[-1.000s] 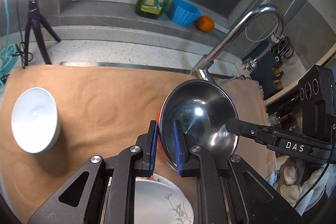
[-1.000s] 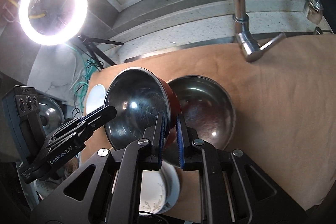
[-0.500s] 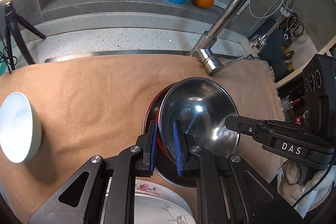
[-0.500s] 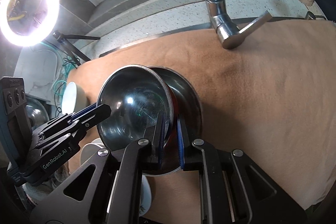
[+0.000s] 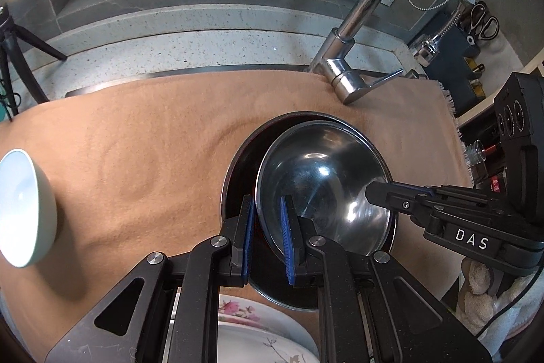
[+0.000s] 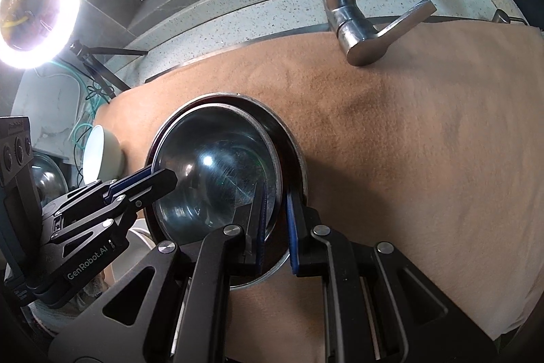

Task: Organize plates and bowls
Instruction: 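Lower the red-sided bowl into the large steel bowl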

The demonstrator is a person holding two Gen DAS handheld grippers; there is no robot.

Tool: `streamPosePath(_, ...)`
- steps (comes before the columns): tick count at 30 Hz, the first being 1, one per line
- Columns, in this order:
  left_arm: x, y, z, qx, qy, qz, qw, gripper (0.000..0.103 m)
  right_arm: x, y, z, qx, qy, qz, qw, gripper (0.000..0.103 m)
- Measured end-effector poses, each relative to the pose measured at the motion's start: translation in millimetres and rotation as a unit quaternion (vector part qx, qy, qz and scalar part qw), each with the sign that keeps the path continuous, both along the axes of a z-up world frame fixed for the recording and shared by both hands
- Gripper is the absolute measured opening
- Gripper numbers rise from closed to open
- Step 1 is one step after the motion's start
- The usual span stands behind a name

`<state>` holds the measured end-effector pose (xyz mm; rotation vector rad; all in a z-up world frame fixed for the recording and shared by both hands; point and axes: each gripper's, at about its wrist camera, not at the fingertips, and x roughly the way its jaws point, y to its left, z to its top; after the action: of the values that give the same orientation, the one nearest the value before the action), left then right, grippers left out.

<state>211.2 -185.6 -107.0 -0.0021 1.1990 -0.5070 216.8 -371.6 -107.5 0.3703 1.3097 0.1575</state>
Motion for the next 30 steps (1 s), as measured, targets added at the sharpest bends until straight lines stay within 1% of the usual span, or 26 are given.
streamPosePath(7,0,-6,-1,0.017,-0.003,-0.008,0.9998,0.013,4,5,1,-0.021,-0.003,0.010,1.000,0.011)
streamPosePath(13,-1,-12,1,0.039,-0.008,-0.023,0.9990,0.013,7,15,1,-0.049,0.000,0.035,0.998,0.011)
streamPosePath(20,1,-13,1,0.048,-0.005,-0.031,0.9984,0.013,8,17,0,-0.051,0.008,0.049,0.997,0.012)
streamPosePath(24,2,-15,1,0.053,-0.002,-0.039,0.9978,0.017,9,17,0,-0.054,0.011,0.053,0.997,0.013)
streamPosePath(30,3,-16,0,0.058,0.000,-0.047,0.9972,0.018,12,18,0,-0.054,0.019,0.056,0.997,0.015)
